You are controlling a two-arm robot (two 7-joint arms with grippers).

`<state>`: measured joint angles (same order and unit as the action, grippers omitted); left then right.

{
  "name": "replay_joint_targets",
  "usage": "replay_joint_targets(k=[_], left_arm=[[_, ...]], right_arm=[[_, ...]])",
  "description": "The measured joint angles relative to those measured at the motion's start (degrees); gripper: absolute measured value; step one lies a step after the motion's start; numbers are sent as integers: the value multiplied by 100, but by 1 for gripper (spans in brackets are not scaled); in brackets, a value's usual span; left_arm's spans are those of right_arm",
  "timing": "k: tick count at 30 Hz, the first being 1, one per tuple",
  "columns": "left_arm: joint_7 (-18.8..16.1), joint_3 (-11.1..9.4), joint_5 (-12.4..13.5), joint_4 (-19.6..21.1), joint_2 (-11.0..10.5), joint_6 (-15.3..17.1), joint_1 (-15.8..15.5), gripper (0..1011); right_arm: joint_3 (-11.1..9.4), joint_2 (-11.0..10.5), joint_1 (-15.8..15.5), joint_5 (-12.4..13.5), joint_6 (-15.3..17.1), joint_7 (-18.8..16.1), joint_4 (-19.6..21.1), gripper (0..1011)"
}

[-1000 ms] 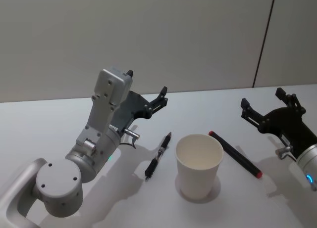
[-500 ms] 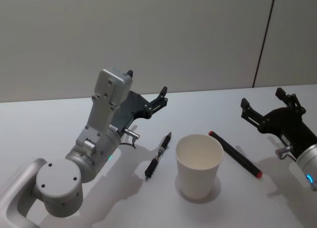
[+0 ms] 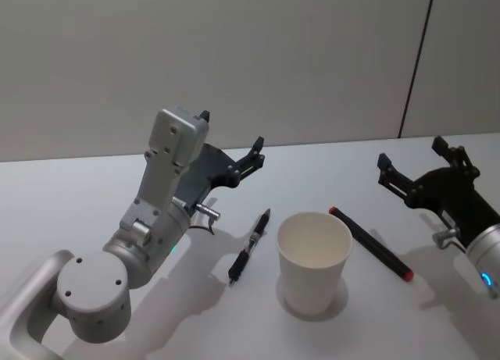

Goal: Place the pen into the pen holder.

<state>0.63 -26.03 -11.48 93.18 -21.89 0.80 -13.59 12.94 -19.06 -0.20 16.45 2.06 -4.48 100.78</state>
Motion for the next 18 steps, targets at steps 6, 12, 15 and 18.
replay_joint_targets(k=[6, 12, 15, 18], left_arm=[[0, 0, 0, 0, 0, 0, 0, 1004], [0, 0, 0, 0, 0, 0, 0, 1004], [0, 0, 0, 0, 0, 0, 0, 1004], [0, 0, 0, 0, 0, 0, 0, 1004]], right_arm=[[-4, 86, 269, 3, 33, -309, -282, 1001], [-36, 147, 585, 76, 215, -705, -619, 1001], [-56, 164, 727, 114, 366, -898, -775, 1001], [-72, 178, 873, 147, 542, -1091, -944, 1001]])
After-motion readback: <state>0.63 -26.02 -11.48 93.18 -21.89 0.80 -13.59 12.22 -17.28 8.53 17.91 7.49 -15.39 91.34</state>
